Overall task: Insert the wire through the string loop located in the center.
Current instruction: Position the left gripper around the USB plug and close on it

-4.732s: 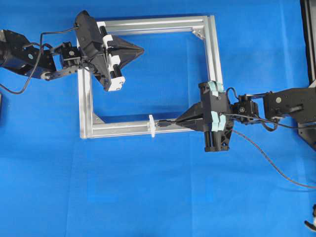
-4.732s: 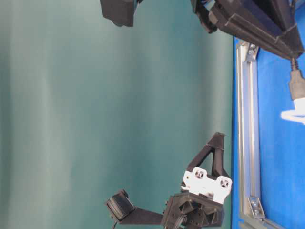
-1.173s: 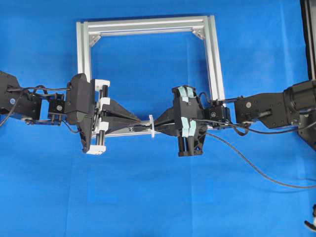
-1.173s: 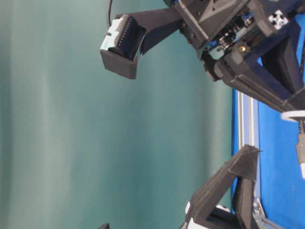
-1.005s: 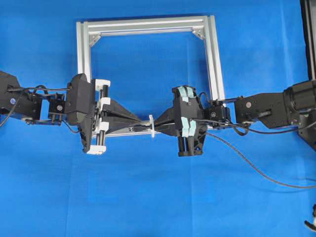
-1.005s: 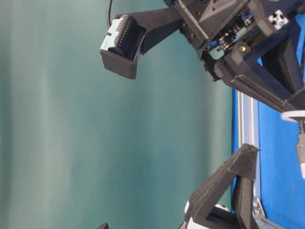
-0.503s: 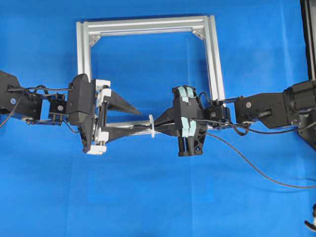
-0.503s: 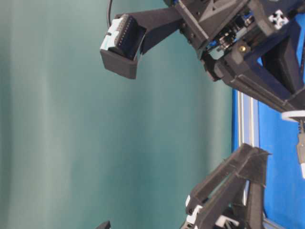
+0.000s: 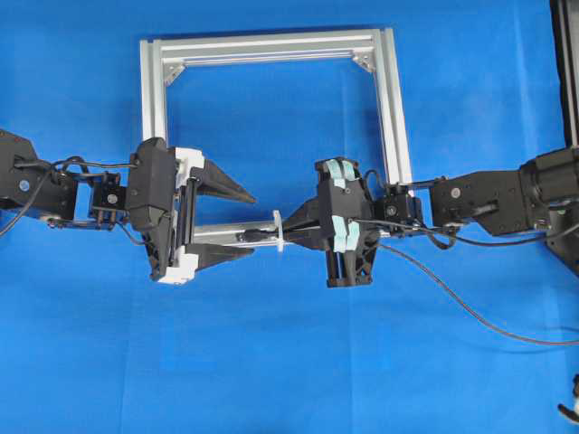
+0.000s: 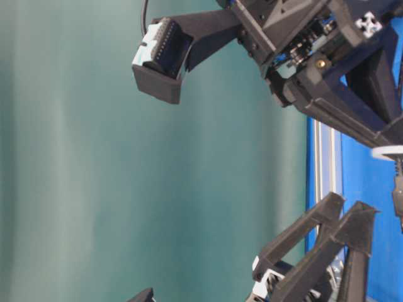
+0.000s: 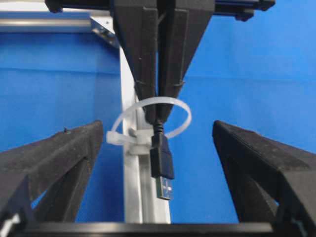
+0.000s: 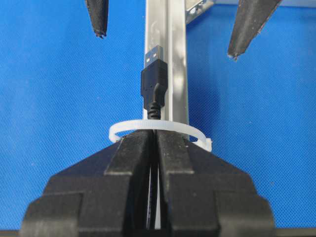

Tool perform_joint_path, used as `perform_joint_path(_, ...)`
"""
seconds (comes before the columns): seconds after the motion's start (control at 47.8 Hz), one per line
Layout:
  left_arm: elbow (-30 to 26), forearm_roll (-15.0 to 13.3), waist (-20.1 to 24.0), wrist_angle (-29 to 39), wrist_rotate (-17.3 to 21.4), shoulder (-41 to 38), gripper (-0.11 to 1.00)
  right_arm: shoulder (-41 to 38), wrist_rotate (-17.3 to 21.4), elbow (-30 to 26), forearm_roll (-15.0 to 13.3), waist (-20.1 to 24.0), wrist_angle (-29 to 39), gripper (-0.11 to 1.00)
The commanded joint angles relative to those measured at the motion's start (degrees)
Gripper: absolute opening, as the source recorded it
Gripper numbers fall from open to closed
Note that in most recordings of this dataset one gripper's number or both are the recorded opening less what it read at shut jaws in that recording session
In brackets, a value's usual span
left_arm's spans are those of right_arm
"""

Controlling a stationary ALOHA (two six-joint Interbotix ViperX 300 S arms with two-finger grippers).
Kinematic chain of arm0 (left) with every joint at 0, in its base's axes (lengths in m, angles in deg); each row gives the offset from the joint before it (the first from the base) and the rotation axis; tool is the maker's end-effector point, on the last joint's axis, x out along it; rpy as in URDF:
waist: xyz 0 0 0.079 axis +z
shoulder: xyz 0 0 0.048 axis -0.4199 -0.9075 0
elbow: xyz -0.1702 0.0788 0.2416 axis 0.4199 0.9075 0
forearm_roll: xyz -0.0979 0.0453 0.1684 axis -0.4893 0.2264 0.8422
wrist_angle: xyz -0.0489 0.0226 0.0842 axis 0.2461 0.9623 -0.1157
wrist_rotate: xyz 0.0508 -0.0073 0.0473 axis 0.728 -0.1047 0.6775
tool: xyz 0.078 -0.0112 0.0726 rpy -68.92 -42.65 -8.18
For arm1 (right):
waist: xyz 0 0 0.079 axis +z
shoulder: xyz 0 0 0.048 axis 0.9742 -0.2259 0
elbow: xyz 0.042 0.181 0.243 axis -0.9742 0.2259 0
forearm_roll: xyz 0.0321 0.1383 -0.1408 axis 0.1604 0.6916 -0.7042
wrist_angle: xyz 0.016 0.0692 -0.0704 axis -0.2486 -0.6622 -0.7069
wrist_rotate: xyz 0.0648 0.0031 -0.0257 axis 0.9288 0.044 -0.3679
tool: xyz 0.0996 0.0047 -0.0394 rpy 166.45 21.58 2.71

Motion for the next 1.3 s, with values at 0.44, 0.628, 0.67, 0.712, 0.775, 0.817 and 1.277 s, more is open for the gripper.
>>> perform_joint_path(0.44, -2.5, 0.1, -0.8, 2.2, -0.4, -4.5, 0.93, 0.7, -0.1, -0.5, -0.1, 0.2, -0.3, -0.02)
perform_joint_path(0.628, -3.3, 0.1, -0.9, 2.2, -0.4, -6.0, 0.93, 0.8, -0.1, -0.5, -0.1, 0.2, -0.3, -0.02)
perform_joint_path(0.67, -3.3, 0.1, -0.8, 2.2, -0.4, -6.0, 0.93, 0.8, -0.1, -0.5, 0.0, 0.2, -0.3, -0.02)
perform_joint_path(0.712, -3.3, 0.1, -0.9, 2.2, -0.4, -6.0, 0.93, 0.8, -0.1, -0.5, 0.0, 0.2, -0.3, -0.02)
perform_joint_path(0.775, -3.3, 0.1, -0.9, 2.2, -0.4, -6.0, 0.93, 0.8, -0.1, -0.5, -0.1, 0.2, -0.3, -0.02)
perform_joint_path(0.817, -3.3, 0.1, -0.9, 2.2, -0.4, -6.0, 0.93, 0.8, -0.1, -0.5, 0.0, 0.2, -0.3, -0.02)
perform_joint_path(1.277, -3.4, 0.1, -0.8, 2.2, -0.4, -6.0, 0.92, 0.8, -0.1, -0.5, -0.1, 0.1, -0.3, -0.02)
